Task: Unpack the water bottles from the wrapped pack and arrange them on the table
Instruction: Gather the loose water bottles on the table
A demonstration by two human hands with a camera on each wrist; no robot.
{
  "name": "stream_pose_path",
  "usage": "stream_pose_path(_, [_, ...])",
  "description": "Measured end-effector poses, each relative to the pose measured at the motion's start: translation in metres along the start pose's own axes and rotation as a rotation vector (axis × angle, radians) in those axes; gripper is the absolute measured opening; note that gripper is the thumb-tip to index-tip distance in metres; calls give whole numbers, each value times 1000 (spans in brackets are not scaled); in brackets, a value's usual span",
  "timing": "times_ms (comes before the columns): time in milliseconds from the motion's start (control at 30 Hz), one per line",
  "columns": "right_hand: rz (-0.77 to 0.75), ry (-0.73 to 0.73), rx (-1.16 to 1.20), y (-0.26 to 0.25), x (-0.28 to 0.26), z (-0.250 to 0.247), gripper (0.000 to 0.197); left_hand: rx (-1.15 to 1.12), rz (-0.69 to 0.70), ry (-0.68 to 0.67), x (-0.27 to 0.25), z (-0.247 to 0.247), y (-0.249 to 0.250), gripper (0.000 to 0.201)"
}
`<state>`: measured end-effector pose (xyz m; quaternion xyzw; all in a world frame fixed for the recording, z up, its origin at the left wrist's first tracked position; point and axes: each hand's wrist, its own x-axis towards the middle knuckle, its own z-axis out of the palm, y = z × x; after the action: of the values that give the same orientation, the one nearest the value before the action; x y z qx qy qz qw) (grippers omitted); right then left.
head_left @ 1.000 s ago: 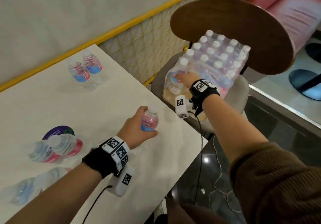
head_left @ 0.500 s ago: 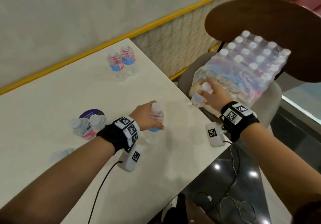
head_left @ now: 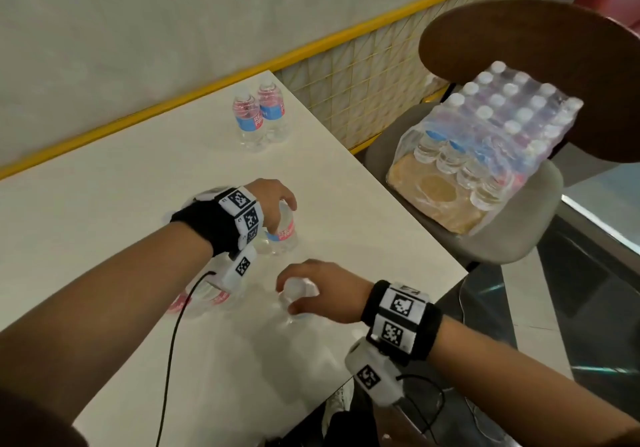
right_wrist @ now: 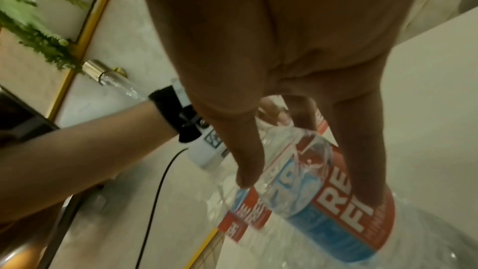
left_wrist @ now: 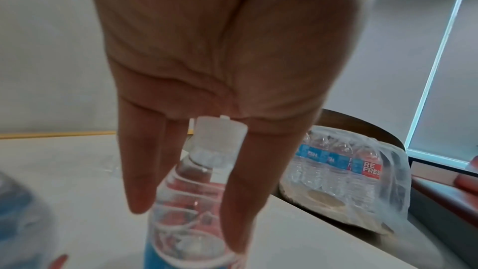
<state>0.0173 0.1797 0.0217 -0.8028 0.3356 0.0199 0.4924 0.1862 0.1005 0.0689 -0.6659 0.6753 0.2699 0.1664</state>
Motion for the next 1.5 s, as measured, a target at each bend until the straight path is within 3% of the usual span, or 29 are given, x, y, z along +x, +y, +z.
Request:
stream_pose_path(200, [-92,-204,-50,-44,25,38,39,-52,78,-43,-4,0,-16,43])
stream_pose_path(467, [-12,-228,-47,-64,36,47,62,-80,90,-6,-11,9,-26,52])
stream_pose_path(600, [247,-183,472,-41,25,37,49,-148,121,141,-34,3,-26,59])
stream_pose_path(767, [519,72,1129,9,12,51,31,-601,270,590,-103,16,-46,43])
stream_pose_path(900, [587,-63,1281,23,10,88,37,-751,163,837,-147,60,-104,35])
stream_pose_path(1000, [579,-160,1369,13,23,112,36,-846,-13,826,-162,97,-144,43])
stream_pose_path(1100, [576,-157,1492,2,39,127,45,-980,-113,598,-166,128,-160,50])
stream_pose_path(1200, [575,-148,1566,-13,50,137,48,-1048,-77,515,-166,151,-163,62])
stream_pose_path(1300, [580,-157,1573,-30,59,148,40,-970,-110,680,-168,174,-162,73])
stream_pose_path(1367, [597,-177,1491,-39,65,151,39,-991,-144,852,-175,188,-159,66])
stream_pose_path(1433, [649,-148,1384,-41,69,144,39,-1004,-36,953,-184,199,-154,60])
stream_pose_path(1500, [712,26,1283,-35,68,126,32,-969,85,925,-188,208,-149,63])
